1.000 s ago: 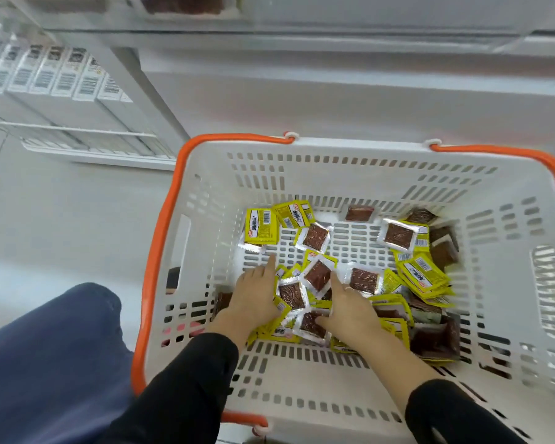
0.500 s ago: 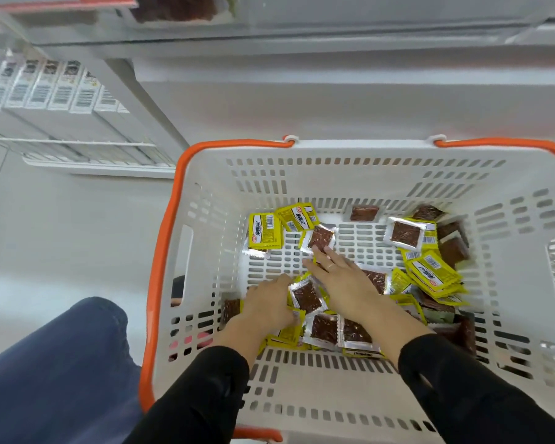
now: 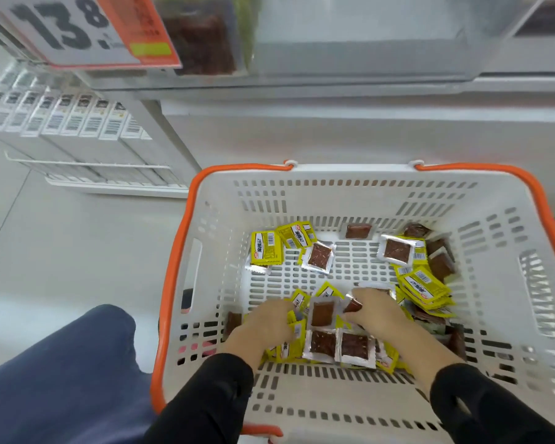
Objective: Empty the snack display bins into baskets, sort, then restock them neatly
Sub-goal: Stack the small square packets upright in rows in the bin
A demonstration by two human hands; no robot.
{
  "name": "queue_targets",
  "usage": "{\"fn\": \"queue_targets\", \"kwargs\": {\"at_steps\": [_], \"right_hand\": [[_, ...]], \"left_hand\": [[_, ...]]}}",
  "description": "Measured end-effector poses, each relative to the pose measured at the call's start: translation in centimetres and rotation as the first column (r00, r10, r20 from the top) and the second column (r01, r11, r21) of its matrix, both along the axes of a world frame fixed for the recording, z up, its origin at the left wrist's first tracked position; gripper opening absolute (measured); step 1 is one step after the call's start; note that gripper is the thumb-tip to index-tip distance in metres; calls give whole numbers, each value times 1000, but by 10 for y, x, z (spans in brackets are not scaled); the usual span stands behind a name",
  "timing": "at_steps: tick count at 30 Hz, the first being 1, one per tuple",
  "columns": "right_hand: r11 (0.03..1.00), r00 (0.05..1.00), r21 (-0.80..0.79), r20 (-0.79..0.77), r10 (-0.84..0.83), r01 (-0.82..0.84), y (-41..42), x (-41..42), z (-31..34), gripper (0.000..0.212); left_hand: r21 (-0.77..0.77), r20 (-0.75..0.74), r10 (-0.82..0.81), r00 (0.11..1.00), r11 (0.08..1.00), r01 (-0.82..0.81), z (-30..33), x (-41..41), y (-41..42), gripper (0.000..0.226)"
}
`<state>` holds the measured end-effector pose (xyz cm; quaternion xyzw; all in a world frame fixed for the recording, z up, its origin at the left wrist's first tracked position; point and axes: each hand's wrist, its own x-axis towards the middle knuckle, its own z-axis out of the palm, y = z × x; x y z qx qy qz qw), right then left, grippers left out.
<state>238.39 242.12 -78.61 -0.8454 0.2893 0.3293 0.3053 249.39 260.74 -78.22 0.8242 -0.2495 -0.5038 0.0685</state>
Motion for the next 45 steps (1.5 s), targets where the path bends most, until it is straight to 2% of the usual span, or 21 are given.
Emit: {"fn": "queue_targets", "kwargs": {"at_steps": [3, 5, 6, 7, 9, 11, 13, 14, 15, 17, 19, 23, 27, 31, 37, 39, 41, 43, 45], "right_hand": [[962, 964, 105, 56, -260, 254, -3, -5, 20, 23], [887, 898, 211, 70, -433, 411, -3, -7, 35, 22], [827, 846, 269, 71, -529, 494, -2, -7, 43, 28], [743, 775, 340, 63, -629, 576, 0, -7, 51, 36], [534, 605, 484, 14, -796, 693, 5, -6, 69, 38], [385, 494, 604, -17, -869, 698, 12, -5, 90, 29], [270, 387, 686, -17, -922, 675, 21, -5, 110, 33], [198, 312, 728, -23, -950, 656, 24, -7, 117, 40], [125, 240, 767, -39, -970, 630, 26, -8, 122, 44], [14, 133, 826, -74, -988, 564, 27, -11, 133, 35], [-44, 72, 856, -94, -993, 516, 26, -14, 140, 24], [-23, 12, 894, -32, -999, 447, 24, -22, 151, 15], [24, 38, 887, 7, -999, 461, 28, -33, 165, 8], [122, 95, 865, 86, -992, 487, 36, -43, 180, 11], [160, 95, 859, 130, -987, 486, 39, -46, 192, 25], [193, 129, 860, 149, -980, 472, 39, -49, 196, 10], [230, 168, 857, 171, -971, 461, 39, -49, 199, 14], [286, 216, 852, 208, -954, 439, 42, -48, 201, 20], [339, 256, 839, 247, -935, 427, 45, -46, 200, 24]], "left_hand": [[-116, -13, 235, 972, 965, -235, 14, -1, 4, 42], [-180, -14, 351, 936, 920, -348, 30, 2, 2, 51], [-237, -18, 410, 912, 884, -402, 39, 3, -1, 51], [-305, -65, 500, 863, 814, -494, 49, 4, -3, 46], [-402, -237, 650, 722, 611, -682, 69, 3, -9, 29], [-387, -435, 714, 549, 402, -830, 90, -3, -12, 29], [-307, -604, 717, 348, 193, -932, 105, -7, -14, 64], [-261, -672, 699, 244, 84, -962, 112, -10, -15, 72], [-229, -732, 660, 168, -6, -973, 118, -12, -15, 68], [-195, -792, 604, 91, -109, -975, 131, -19, -15, 44], [-196, -820, 567, 81, -146, -970, 143, -27, -10, 35], [-283, -851, 495, 175, -152, -947, 167, -33, -1, 27], [-342, -851, 460, 254, -118, -932, 177, -34, 2, 39], [-373, -836, 467, 286, -102, -922, 179, -40, 3, 36], [-372, -819, 494, 293, -68, -926, 183, -46, 1, 37], [-348, -829, 476, 293, -30, -937, 186, -47, 1, 32], [-328, -833, 453, 318, 59, -943, 188, -47, 1, 38], [-290, -849, 415, 327, 152, -945, 185, -49, 0, 54], [-289, -861, 376, 343, 193, -938, 185, -51, -1, 61]]}}
